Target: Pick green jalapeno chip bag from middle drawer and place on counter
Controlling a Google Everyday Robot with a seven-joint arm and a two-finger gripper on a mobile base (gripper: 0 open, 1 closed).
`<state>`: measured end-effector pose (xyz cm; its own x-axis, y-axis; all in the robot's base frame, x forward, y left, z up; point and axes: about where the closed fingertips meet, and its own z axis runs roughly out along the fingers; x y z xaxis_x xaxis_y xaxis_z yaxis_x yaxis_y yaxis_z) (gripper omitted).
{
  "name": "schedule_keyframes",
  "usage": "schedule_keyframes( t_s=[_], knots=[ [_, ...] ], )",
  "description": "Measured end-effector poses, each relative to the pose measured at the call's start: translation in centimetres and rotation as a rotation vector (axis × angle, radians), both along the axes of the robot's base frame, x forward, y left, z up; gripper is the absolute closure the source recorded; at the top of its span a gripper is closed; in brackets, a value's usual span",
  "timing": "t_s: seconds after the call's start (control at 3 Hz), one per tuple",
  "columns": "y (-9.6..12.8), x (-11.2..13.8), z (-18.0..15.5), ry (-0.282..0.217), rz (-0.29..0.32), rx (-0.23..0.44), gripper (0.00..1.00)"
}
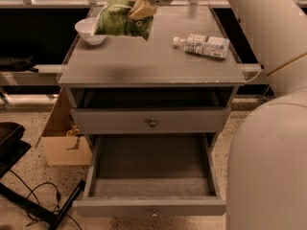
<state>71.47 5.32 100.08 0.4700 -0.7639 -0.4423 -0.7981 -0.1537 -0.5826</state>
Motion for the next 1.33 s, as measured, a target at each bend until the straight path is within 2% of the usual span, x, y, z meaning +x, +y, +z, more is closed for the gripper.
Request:
schedule_keyframes(
  t_s=[0.67,1.0,1.33],
  knots=[
    [0.00,0.00,0.00,0.000,0.000,0.000,0.04],
    [0.01,0.00,-0.01,0.000,0.000,0.000,0.00],
    [0.01,0.00,-0.01,0.000,0.000,0.000,0.00]
  ],
)
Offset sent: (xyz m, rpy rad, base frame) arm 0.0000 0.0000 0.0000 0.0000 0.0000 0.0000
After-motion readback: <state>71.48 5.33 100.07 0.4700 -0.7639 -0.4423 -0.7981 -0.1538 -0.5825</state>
